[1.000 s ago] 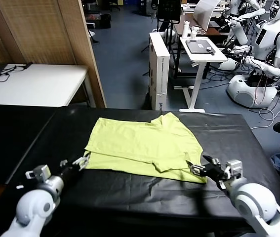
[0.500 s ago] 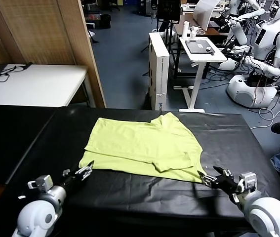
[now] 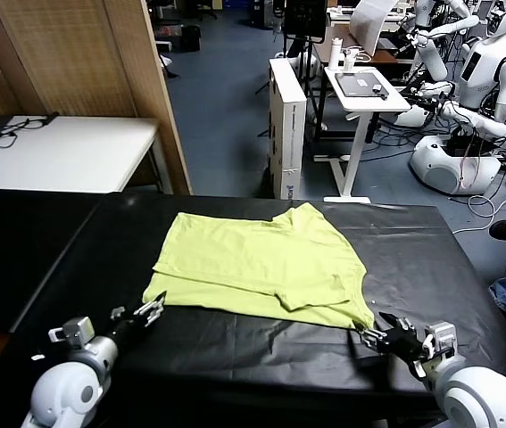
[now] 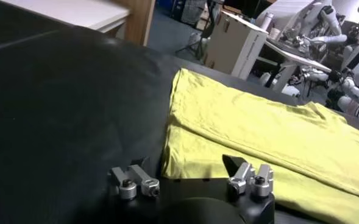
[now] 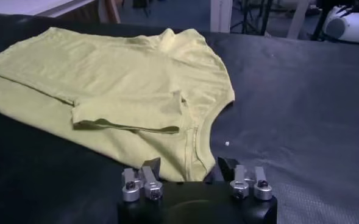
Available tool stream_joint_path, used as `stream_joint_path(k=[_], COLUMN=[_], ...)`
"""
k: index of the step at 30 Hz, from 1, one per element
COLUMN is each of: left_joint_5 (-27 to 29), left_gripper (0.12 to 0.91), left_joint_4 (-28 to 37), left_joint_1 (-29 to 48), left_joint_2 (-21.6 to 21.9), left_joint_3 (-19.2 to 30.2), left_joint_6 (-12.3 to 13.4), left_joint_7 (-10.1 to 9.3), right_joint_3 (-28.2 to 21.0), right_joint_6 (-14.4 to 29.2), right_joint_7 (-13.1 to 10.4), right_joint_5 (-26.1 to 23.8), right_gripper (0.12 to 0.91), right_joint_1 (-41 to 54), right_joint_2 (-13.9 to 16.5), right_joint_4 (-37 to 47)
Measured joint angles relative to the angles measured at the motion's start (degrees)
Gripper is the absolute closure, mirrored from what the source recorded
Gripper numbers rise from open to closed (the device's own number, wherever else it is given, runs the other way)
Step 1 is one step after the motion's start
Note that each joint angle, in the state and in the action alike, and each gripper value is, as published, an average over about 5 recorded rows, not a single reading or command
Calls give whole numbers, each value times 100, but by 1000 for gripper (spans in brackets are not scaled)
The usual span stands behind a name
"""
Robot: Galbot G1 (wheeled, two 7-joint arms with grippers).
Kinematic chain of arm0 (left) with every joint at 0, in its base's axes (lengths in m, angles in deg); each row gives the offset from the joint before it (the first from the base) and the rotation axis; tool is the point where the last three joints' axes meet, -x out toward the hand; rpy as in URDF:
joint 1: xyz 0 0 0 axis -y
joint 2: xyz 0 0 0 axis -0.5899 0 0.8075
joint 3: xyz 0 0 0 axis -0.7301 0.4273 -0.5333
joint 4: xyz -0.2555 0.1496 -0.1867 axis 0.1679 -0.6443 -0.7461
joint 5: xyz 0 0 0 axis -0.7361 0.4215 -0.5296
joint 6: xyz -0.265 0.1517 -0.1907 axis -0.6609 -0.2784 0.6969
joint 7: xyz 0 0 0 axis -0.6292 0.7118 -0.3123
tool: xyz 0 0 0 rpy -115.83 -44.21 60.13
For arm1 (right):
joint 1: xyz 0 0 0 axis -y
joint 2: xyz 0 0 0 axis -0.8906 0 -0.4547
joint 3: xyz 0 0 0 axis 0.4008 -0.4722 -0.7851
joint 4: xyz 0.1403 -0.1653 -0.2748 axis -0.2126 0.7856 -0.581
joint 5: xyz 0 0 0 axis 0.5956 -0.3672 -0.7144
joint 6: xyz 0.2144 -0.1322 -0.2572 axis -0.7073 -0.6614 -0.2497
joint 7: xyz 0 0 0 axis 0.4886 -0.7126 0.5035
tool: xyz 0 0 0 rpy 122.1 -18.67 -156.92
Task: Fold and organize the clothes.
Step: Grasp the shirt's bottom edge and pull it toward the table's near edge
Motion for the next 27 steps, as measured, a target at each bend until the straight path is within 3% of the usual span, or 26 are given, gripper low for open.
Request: stream_joint_path(k=[3,7,17,27], left_joint_5=[2,12,106,-60], left_gripper=[709,874,884,884], left_joint_4=[13,31,-183,-677], left_joint_1=[-6,-18,-326,-1211], left_joint_2=[4,7,51,232], left_joint_3=[-1,-4,-240,-931], left_joint_6=[7,3,-69,-95], left_joint_7=[0,1,-29,-40], right_joint_3=[-33,-61,-92,-30], right_joint_6=[0,-1,-218,-693], right_joint_7=[23,23,-71,-79], right_joint_5=[-51,-76,40,29], right_gripper=[806,864,885,885], right_joint_1=[7,48,58,-128], right_joint_2=[-13,-21,71,168], right_joint_4=[19,5,-274,-591])
